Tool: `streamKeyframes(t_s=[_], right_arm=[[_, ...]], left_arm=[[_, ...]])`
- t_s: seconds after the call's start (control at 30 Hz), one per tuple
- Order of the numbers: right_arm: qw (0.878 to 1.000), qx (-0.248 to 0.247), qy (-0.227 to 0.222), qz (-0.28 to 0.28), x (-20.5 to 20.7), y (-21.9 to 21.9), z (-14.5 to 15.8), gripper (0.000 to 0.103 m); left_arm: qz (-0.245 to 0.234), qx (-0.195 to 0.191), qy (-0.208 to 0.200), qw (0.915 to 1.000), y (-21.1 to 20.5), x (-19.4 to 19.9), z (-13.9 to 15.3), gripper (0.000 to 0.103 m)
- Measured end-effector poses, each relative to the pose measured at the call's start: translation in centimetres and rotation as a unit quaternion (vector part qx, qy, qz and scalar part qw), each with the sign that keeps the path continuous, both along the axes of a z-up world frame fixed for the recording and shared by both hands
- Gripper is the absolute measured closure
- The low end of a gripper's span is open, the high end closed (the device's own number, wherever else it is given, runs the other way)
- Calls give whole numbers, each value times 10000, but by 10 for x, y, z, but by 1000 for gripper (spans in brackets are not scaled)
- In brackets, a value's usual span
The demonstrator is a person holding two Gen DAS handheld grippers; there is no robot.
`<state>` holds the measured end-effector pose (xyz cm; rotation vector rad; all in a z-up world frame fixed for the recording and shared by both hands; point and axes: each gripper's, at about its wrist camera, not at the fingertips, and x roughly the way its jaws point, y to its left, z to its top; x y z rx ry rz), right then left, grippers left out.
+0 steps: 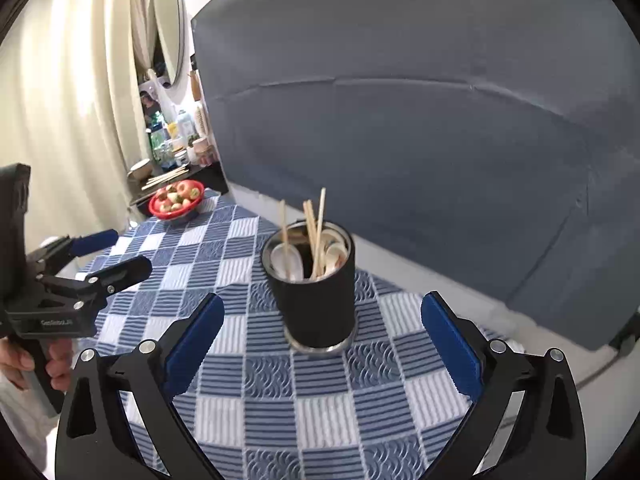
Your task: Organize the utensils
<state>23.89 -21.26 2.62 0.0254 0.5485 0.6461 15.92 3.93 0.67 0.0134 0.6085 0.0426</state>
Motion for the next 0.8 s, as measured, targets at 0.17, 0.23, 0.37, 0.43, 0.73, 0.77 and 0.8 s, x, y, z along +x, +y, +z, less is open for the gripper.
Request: streamKeyframes(t_s=[0.17,0.23,0.37,0.43,0.73,0.77,0.8], right_arm=[[9999,62,97,-59,-25,-15,-2,8],[9999,-36,48,-106,-38,-20,-4,8],[9997,-209,-35,-144,-61,-30,-1,8],[9997,-224,-78,-112,-74,-35,2,8],[9986,-414,316,-77,-124,-49,-10,8],[9984,-412,374,-69,-127,-49,-12,8],[9979,-446,451,-92,-132,-49,-16,8]], left_arm=[[43,-275,36,9996,12,-30,-1,6],[142,-111,-22,9998,12,-43,1,6],[329,-113,-160,9993,13,-73,6,6],[398,-153,-44,9991,12,-82,6,6],[603,27,103,9981,-2,-137,4,6],[617,53,118,9980,-5,-141,3,6],[645,60,204,9977,-8,-145,2,6]])
